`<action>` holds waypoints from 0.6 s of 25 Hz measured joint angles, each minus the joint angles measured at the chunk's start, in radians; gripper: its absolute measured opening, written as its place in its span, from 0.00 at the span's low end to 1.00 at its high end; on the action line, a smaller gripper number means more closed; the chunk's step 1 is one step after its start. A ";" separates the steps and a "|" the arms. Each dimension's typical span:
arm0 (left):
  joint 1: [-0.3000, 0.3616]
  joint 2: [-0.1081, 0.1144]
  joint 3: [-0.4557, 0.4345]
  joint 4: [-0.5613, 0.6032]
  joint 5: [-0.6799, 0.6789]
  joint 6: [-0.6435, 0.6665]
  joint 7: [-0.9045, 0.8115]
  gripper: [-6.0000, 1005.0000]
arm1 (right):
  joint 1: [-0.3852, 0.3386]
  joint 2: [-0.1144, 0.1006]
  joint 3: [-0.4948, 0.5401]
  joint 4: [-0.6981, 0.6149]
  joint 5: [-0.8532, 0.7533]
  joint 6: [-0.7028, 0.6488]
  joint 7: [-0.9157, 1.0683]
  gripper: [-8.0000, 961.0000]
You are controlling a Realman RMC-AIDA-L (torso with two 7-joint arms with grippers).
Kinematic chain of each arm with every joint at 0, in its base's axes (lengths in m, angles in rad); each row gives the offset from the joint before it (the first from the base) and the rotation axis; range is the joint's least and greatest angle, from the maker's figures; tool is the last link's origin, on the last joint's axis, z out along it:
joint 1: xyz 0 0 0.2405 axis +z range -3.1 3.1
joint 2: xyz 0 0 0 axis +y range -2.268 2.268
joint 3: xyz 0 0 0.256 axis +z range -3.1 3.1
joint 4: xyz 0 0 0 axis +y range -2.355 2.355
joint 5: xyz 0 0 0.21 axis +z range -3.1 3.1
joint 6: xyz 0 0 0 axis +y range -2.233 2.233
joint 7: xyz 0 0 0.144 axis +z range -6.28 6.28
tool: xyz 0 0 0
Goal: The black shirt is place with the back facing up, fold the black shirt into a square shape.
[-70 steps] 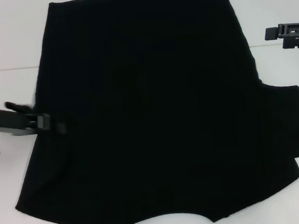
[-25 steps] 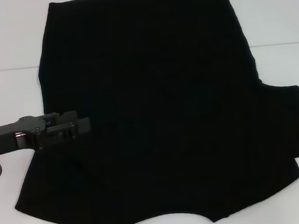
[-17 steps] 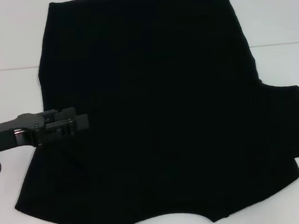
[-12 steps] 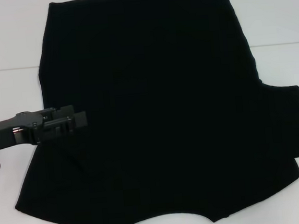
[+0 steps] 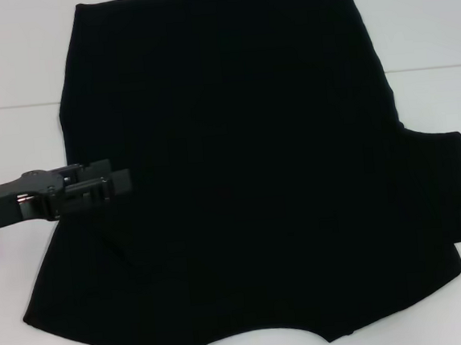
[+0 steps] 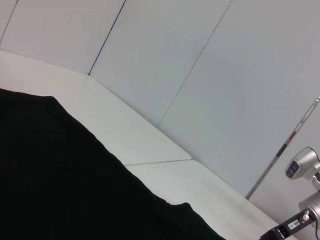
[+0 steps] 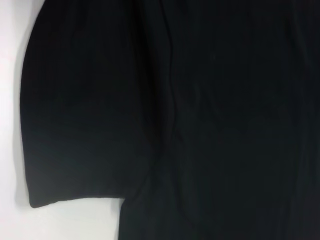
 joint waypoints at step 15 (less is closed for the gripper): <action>0.001 -0.001 -0.008 0.000 -0.027 0.002 0.000 0.66 | 0.010 0.006 0.001 0.009 -0.013 0.003 -0.007 0.31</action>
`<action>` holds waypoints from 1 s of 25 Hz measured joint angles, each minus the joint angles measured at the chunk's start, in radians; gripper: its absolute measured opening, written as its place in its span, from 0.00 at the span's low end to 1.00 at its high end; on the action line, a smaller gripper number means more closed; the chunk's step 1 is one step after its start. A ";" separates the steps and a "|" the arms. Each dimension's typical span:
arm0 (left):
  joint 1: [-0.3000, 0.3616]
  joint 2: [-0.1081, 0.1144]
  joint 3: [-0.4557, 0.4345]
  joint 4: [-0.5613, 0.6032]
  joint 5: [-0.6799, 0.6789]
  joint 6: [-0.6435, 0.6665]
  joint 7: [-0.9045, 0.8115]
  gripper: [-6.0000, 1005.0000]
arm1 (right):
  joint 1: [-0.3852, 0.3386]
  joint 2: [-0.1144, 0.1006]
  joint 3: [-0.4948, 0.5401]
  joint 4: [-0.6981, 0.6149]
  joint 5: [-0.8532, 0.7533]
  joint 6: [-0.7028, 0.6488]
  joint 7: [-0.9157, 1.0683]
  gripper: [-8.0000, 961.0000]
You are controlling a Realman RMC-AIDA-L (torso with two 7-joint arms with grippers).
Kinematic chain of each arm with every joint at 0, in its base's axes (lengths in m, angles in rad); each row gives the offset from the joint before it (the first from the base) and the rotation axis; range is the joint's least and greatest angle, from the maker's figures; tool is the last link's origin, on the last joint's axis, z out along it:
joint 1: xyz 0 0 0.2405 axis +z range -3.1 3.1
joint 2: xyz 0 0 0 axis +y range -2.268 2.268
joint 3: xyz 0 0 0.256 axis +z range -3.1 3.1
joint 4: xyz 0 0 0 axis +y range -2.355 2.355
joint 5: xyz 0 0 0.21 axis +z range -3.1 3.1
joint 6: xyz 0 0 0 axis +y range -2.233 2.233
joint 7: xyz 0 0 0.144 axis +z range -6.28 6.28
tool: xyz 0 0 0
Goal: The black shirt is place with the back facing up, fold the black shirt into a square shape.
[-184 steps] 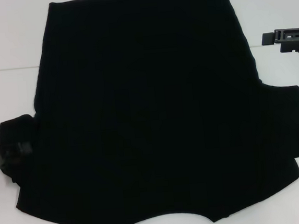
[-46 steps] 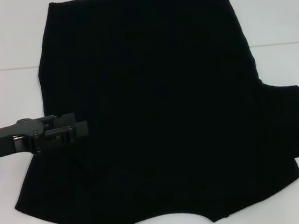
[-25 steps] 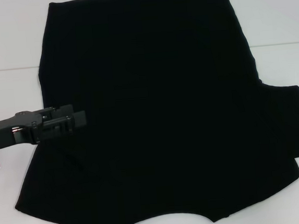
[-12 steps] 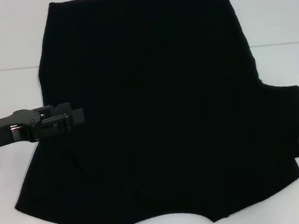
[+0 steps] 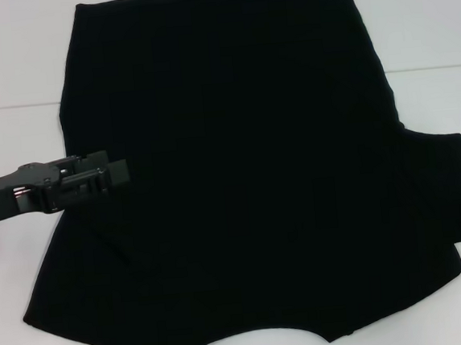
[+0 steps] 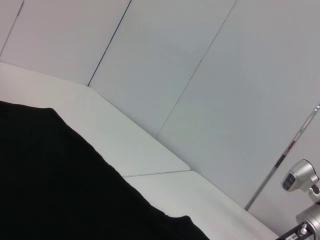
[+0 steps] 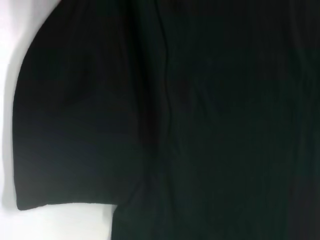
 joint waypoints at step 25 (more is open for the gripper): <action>0.028 -0.007 0.000 0.000 -0.067 0.034 -0.013 0.66 | 0.002 -0.040 0.133 -0.128 0.024 0.015 0.010 0.04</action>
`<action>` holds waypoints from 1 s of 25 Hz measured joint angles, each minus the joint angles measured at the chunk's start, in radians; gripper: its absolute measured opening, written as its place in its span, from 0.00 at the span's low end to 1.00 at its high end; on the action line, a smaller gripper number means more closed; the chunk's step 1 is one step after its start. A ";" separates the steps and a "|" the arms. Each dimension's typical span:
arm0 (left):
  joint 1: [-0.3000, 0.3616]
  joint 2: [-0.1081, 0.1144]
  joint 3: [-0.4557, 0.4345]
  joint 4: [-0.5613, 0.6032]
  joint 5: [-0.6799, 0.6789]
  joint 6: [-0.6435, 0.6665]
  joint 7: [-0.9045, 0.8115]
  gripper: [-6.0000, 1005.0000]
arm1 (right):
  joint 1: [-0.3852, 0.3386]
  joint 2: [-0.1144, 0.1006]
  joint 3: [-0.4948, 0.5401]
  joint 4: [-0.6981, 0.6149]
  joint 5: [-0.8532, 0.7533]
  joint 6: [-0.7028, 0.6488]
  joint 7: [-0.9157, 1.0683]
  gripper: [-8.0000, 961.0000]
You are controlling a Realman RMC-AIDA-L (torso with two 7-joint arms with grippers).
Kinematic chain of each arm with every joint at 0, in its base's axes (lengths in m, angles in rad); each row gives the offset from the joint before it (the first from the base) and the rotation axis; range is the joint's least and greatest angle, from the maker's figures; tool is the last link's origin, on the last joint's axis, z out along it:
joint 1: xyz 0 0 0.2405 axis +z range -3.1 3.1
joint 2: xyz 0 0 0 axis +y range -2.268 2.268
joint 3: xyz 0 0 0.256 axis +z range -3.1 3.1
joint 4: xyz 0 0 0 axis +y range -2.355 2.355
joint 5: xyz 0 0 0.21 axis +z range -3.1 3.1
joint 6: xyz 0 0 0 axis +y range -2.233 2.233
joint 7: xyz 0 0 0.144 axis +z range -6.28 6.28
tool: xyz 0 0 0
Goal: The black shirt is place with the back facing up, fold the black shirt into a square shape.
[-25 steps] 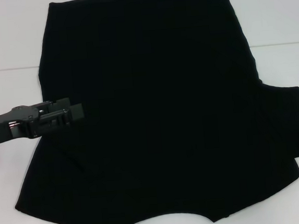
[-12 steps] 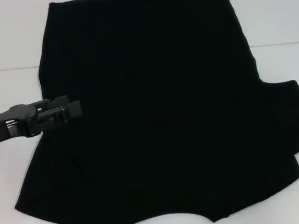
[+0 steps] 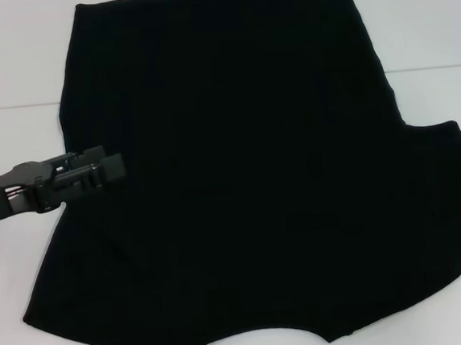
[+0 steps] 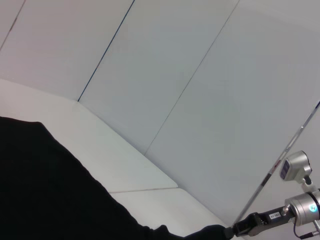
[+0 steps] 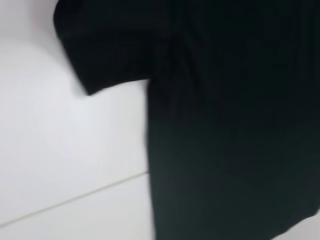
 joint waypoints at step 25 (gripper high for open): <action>0.017 0.005 -0.044 -0.024 -0.048 0.004 0.000 0.66 | 0.218 0.117 -0.423 0.001 -0.025 0.013 -0.104 0.11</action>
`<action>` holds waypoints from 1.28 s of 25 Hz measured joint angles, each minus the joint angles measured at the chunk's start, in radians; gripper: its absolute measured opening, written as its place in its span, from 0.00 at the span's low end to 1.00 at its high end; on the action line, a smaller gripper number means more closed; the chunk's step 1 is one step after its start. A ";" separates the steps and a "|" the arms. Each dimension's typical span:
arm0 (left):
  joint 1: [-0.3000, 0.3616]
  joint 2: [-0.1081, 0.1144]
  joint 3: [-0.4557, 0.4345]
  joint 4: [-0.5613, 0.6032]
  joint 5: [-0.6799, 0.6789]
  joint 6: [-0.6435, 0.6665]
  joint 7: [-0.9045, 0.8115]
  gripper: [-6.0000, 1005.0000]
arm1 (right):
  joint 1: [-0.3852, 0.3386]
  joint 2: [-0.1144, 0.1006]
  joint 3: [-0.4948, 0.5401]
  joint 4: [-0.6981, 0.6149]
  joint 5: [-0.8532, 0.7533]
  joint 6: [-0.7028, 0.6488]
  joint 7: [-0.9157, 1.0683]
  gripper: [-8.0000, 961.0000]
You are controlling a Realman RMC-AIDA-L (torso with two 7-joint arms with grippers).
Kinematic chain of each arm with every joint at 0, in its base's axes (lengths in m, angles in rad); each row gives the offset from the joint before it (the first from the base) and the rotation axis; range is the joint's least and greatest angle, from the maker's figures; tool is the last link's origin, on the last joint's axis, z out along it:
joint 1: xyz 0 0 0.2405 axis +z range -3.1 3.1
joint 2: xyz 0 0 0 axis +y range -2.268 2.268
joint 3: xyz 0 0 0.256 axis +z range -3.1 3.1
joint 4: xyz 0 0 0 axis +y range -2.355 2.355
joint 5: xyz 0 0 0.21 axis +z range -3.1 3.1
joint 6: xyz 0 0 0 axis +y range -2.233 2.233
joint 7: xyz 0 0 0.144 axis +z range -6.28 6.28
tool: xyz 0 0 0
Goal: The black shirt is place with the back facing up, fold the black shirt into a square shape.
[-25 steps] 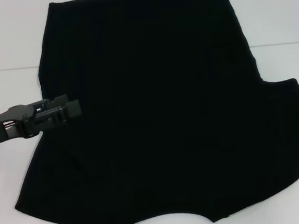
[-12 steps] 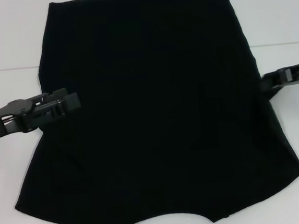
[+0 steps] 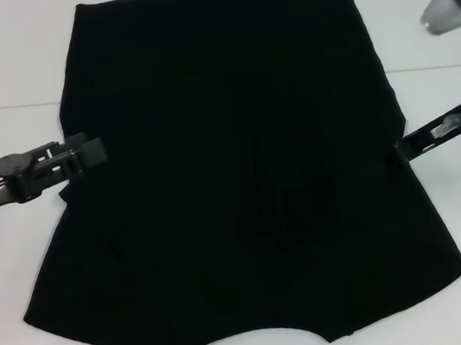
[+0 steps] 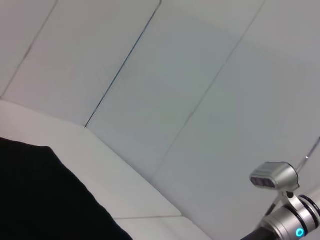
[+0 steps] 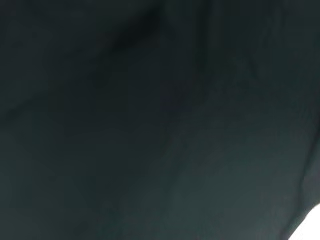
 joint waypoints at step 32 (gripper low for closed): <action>0.011 0.038 -0.011 0.113 0.648 -0.126 -0.539 0.66 | -0.076 -0.084 0.221 0.037 0.177 -0.051 0.032 0.49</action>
